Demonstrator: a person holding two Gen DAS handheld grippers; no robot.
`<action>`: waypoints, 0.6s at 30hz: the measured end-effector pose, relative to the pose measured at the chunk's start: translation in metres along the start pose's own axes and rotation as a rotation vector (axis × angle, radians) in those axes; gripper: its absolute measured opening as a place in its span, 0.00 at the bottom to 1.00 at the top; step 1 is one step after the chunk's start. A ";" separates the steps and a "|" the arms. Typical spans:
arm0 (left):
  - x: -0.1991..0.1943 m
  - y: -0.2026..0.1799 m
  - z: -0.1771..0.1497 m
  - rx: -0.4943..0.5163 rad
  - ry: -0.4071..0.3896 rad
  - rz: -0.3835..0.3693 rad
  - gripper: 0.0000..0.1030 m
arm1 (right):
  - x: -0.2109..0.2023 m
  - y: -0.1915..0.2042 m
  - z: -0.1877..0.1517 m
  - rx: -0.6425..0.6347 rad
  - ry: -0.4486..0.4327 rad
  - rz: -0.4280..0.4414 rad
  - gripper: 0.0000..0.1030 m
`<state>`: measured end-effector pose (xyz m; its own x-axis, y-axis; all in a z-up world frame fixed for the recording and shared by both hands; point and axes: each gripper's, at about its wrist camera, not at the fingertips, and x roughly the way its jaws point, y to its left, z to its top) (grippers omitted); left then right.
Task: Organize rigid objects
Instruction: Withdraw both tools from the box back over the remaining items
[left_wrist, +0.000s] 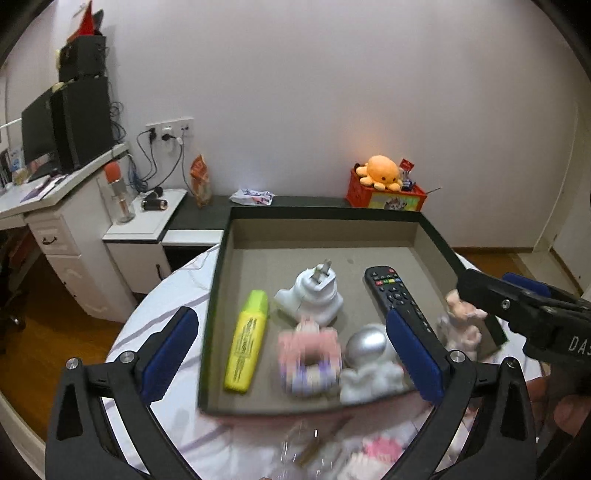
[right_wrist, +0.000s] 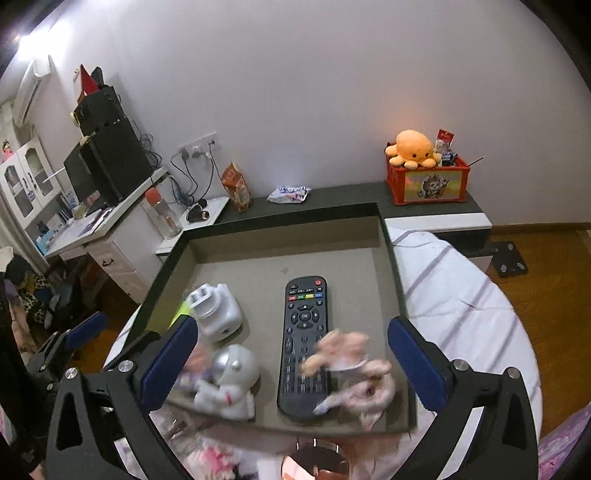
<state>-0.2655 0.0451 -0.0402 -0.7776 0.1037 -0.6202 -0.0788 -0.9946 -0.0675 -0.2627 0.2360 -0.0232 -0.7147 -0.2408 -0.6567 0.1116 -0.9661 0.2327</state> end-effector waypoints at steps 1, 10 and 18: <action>-0.011 0.001 -0.003 -0.003 -0.009 0.002 1.00 | -0.007 0.001 -0.003 -0.001 -0.007 -0.006 1.00; -0.087 0.005 -0.030 -0.007 -0.046 0.005 1.00 | -0.083 0.013 -0.043 0.008 -0.081 -0.025 1.00; -0.152 0.005 -0.055 -0.007 -0.094 -0.003 1.00 | -0.143 0.025 -0.083 -0.006 -0.123 -0.024 1.00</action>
<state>-0.1133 0.0248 0.0109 -0.8325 0.1056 -0.5439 -0.0771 -0.9942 -0.0751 -0.1010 0.2389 0.0168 -0.7965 -0.2046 -0.5689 0.0971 -0.9721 0.2138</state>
